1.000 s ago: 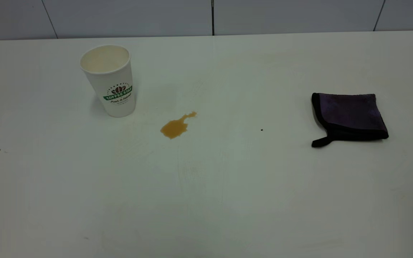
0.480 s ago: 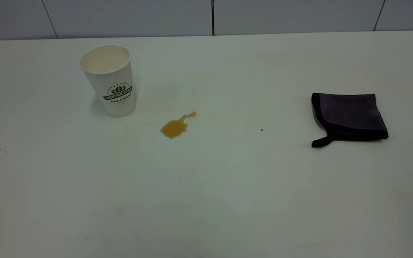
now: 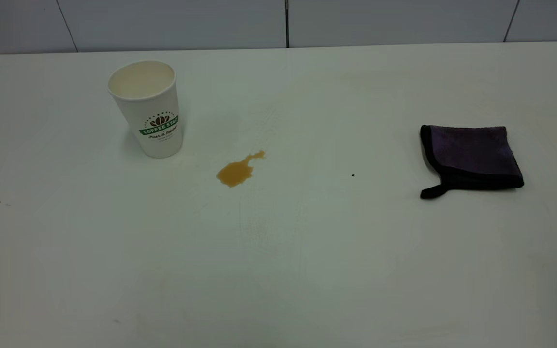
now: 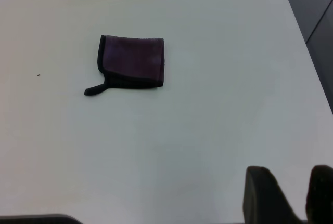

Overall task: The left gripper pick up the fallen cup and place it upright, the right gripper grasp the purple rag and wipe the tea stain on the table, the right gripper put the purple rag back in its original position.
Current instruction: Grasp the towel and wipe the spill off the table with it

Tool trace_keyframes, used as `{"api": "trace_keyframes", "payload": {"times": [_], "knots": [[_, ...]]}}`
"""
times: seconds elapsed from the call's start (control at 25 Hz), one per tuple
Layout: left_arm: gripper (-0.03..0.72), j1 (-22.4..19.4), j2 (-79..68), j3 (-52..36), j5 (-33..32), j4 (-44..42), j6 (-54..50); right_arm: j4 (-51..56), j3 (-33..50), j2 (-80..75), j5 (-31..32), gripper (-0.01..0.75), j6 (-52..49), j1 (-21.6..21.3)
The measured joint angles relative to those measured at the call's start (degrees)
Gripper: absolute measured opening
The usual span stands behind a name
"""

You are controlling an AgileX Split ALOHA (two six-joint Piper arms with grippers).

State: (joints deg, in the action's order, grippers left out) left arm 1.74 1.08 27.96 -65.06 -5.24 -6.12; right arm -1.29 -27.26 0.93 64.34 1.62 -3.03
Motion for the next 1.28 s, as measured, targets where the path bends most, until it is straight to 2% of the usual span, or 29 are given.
{"api": "trace_keyframes", "payload": {"times": [0.84,1.0,1.28], "knots": [[0.514,0.0,0.0,0.0,0.0,0.0,0.0,-0.2,-1.1,-0.7,-0.5,0.246,-0.6,0.0],[0.514,0.0,0.0,0.0,0.0,0.0,0.0,-0.3,-8.0,-10.7,-1.1,0.314,-2.4,0.0],[0.514,0.0,0.0,0.0,0.0,0.0,0.0,-0.1,-21.3,-40.1,-5.7,0.553,-1.6,0.0]]}}
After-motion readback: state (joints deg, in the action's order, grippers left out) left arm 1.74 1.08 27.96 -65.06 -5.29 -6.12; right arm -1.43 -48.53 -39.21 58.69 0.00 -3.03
